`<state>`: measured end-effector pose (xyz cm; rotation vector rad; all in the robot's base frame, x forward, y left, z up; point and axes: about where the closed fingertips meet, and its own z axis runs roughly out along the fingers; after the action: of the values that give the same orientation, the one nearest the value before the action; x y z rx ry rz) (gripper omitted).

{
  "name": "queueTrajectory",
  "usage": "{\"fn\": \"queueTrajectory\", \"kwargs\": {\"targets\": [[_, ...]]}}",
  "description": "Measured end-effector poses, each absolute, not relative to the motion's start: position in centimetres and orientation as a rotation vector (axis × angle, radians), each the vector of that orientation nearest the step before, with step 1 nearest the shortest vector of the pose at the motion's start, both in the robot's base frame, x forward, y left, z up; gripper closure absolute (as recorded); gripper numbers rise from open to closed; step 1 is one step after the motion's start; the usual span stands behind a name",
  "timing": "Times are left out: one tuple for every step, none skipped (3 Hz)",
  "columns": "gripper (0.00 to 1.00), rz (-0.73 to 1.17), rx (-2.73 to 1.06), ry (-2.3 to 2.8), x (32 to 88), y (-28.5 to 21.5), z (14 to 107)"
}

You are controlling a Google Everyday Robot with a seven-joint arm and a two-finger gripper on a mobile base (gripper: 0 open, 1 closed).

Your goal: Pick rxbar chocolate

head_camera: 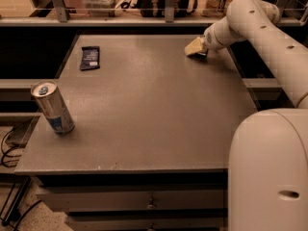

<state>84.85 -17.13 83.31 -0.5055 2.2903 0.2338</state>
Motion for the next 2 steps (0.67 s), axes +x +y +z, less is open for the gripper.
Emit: {"fn": "queueTrajectory", "kwargs": {"targets": [[0.86, 0.234, -0.506, 2.29, 84.84, -17.13, 83.49], [1.0, 0.234, -0.506, 2.29, 84.84, -17.12, 83.76]]}}
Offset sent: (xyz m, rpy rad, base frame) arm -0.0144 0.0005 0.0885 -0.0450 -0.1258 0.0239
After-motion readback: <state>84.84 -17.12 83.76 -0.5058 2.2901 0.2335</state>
